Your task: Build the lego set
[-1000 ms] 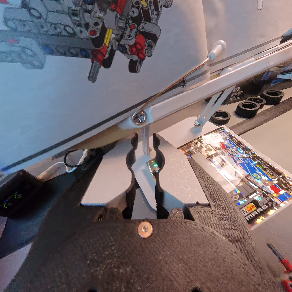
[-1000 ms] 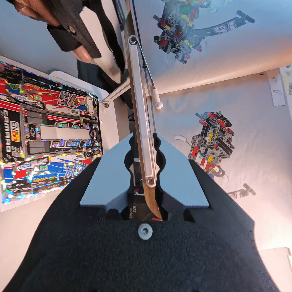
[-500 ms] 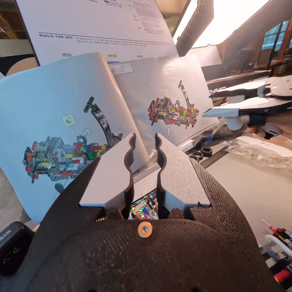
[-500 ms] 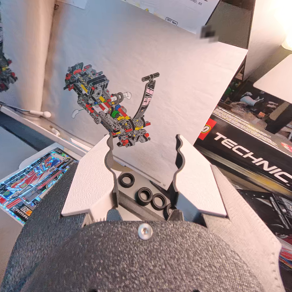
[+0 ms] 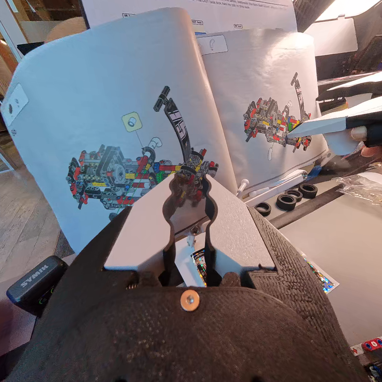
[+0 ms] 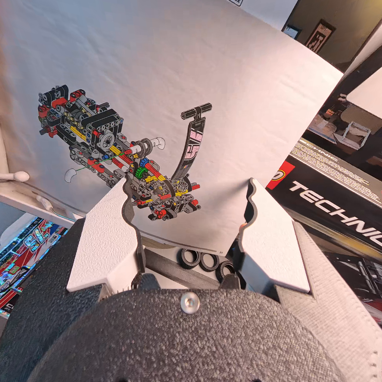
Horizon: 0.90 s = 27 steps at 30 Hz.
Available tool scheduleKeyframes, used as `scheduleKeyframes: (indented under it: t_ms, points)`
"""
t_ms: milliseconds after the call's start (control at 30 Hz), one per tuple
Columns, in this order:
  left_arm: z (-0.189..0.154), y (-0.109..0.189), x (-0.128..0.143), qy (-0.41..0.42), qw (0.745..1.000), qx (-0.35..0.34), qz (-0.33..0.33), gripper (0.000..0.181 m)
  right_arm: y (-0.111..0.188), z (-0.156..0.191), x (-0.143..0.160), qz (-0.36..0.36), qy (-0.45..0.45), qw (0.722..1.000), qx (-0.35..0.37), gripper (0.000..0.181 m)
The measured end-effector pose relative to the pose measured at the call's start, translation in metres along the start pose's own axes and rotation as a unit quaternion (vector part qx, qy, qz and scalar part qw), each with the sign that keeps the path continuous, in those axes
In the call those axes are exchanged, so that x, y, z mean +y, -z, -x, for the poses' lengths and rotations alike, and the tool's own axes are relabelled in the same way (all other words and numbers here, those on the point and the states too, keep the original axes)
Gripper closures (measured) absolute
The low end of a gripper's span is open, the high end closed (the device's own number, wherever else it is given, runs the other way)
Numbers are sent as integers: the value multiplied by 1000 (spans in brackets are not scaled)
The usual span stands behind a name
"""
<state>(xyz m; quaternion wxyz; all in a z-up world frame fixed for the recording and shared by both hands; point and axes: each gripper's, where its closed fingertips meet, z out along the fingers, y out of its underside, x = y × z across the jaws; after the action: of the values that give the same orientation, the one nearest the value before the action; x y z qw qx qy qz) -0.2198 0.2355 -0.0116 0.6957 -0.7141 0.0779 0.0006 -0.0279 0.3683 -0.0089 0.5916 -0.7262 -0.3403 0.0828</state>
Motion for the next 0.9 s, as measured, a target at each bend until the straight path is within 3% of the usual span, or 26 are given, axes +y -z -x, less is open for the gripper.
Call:
scheduleKeyframes:
  t_ms: [167,333,533,667,900]
  points:
    - [6,9,-3,34,999,9,-4,153,0,5,0,2,1,1000,-13,84]
    - [-1,21,-3,26,1000,13,-2,152,4,1,1,10,37,999,0,118]
    - [-19,38,-5,3,1000,26,13,153,7,7,0,12,61,998,-26,127]
    - [-43,39,8,-61,995,51,51,158,12,13,-2,6,70,997,-32,132]
    - [-55,9,34,-168,975,69,126,162,37,35,-8,-21,78,995,-58,144]
